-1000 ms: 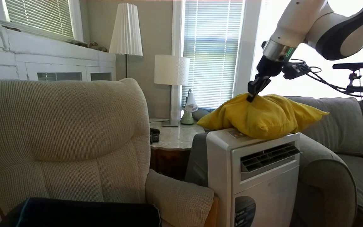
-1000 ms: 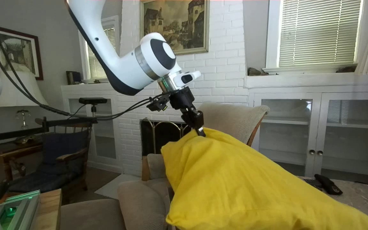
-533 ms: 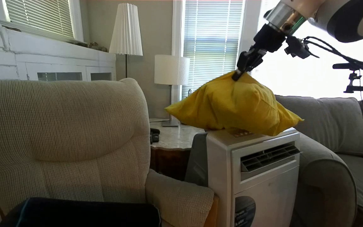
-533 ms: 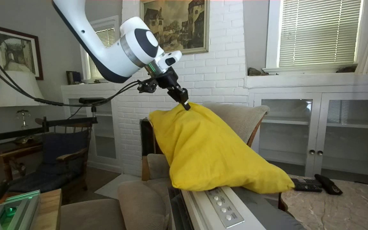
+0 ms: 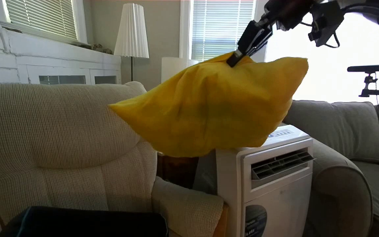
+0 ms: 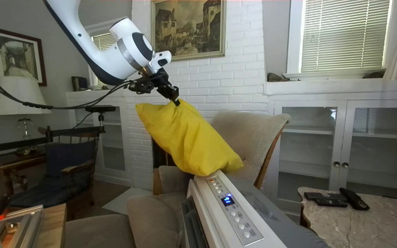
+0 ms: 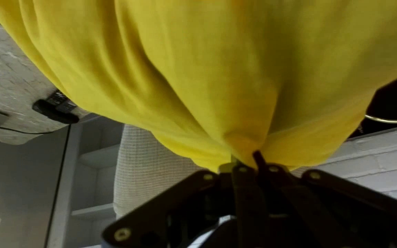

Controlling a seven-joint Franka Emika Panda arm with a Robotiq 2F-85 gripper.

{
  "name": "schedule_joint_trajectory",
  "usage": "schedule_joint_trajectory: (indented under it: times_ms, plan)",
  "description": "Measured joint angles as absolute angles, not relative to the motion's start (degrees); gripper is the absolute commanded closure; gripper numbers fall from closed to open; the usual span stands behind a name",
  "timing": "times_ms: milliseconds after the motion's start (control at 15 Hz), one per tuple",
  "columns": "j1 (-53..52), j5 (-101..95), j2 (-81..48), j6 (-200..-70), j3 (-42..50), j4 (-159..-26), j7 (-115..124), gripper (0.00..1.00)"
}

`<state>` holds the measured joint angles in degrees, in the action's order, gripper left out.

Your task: Move the yellow cushion to the chair on the left then press a button to switch the aircon off

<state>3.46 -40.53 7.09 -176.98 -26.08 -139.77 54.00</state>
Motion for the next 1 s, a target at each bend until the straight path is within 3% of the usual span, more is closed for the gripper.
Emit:
schedule_joint_trajectory:
  times_ms: [600,1000]
  plan:
    - [1.7,-46.5,-1.3,-177.6,-33.3,-133.3,54.9,1.0]
    - [-2.8,-59.4,-10.8,-173.4,-30.6,-124.1,63.1,1.0]
